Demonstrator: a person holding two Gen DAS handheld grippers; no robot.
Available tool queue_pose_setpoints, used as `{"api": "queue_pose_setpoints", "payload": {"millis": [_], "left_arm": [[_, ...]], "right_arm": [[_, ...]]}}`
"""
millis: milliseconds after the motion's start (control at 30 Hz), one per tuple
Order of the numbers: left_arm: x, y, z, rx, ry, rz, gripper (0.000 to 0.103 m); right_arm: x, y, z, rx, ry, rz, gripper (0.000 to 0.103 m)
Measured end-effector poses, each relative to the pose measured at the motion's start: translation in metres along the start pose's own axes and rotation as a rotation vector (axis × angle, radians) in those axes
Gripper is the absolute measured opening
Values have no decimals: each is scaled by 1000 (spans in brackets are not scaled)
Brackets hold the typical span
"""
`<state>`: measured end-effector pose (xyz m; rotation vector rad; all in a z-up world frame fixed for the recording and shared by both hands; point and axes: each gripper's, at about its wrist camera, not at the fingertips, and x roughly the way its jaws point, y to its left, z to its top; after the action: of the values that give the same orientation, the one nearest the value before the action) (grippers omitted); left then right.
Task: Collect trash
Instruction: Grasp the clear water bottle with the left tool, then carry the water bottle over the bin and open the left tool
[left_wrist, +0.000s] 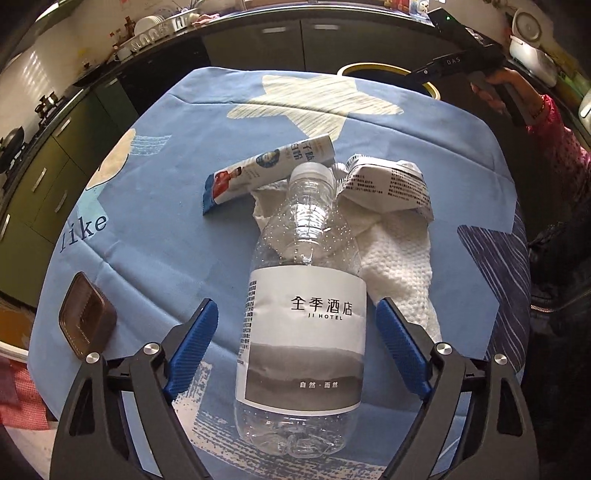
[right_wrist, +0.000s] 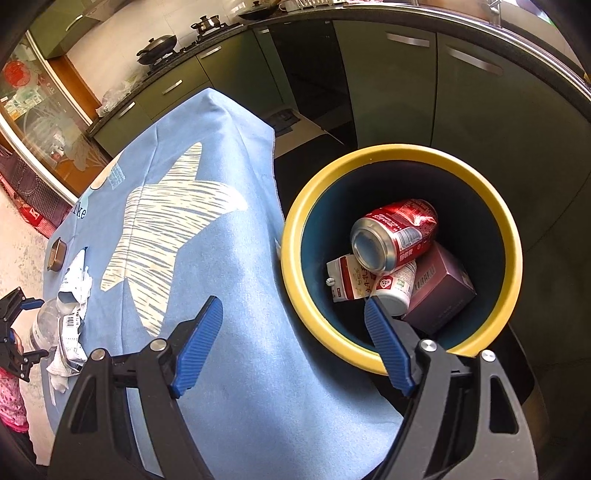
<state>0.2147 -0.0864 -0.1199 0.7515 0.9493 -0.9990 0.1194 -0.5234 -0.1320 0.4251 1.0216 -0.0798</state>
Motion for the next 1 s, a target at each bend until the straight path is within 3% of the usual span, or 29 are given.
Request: {"api": "queue_pose_setpoints", "payload": {"millis": [67,367,467,1000], "left_arm": [[4,2,1,1,19,-6,78],[24,6,6,24,79,-28,76],[29,5,5,24,99,-37,71],[2,6,-15,-94,15,-15,67]], "right_arm": [[2,0,0,2,4,3,75],[8,1,0,1,15,12,75],[8,-1,-1,9,14,12,75],[13,-1,-6,13,19,36,75]]}}
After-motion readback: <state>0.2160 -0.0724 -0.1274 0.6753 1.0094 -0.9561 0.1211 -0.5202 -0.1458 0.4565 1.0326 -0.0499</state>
